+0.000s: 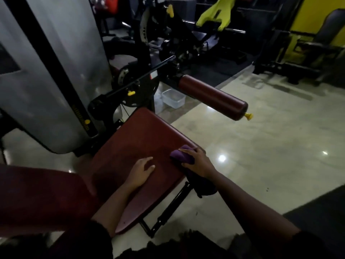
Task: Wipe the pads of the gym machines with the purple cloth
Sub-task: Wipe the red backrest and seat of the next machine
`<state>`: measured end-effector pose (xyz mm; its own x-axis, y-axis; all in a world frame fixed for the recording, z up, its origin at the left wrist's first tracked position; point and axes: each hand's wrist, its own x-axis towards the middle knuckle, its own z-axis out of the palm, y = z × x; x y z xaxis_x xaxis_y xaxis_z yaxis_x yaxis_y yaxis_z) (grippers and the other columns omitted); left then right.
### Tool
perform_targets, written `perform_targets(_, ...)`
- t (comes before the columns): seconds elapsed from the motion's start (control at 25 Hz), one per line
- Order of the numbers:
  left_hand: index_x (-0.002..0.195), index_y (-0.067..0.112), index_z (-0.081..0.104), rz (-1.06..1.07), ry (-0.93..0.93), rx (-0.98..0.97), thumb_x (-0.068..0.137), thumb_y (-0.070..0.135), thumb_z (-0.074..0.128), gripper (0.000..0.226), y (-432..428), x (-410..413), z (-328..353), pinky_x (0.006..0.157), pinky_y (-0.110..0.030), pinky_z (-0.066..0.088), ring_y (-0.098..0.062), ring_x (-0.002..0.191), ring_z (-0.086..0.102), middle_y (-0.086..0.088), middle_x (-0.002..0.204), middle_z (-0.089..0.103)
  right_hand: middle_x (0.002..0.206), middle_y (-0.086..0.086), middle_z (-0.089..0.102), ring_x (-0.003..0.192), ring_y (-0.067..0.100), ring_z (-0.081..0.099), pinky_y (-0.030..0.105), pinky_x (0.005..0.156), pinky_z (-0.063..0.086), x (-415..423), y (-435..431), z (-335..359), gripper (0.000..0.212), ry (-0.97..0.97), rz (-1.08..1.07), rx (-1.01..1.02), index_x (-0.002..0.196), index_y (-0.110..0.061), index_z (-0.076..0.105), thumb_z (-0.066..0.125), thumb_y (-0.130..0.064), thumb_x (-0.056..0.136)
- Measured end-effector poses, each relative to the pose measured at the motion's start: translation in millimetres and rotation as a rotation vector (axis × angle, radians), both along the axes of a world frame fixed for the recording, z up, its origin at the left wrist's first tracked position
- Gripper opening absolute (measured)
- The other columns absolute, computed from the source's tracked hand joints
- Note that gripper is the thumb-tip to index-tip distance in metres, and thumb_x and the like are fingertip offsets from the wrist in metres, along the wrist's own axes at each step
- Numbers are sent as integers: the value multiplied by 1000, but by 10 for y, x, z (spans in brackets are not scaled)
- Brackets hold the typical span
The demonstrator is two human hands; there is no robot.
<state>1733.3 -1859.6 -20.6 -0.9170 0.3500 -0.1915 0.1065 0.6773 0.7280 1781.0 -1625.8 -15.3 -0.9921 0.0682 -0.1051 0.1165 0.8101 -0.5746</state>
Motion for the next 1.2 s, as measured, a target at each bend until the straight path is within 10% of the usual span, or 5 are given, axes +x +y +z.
perform_targets(0.64, 132, 14, 47, 1516, -371, 405, 90, 22, 54, 44, -66, 1403, -1373, 101, -37, 39, -28, 119, 52, -14, 132, 51, 139, 13, 32, 118, 34, 46, 35, 102, 36, -1301, -1940, -612, 58, -274, 1487, 471, 137, -35, 41, 63, -27, 85)
perform_targets(1.0, 133, 1, 44, 2171, -405, 696, 90, 22, 53, 48, 590, 1066, -2220, 108, -42, 35, -35, 127, 44, -23, 134, 48, 143, 9, 31, 120, 35, 46, 40, 97, 41, -1232, -2548, -1334, 62, -87, 1856, 709, 140, -37, 35, 61, -37, 83)
perform_targets(1.2, 137, 11, 41, 2364, -162, 750, 92, 22, 51, 47, 682, 867, -2376, 108, -35, 35, -25, 126, 44, -12, 137, 44, 156, 2, 11, 139, 31, 16, 48, 110, 22, -1216, -2856, -2051, 63, 124, 1952, 747, 144, -42, 18, 47, -51, 89)
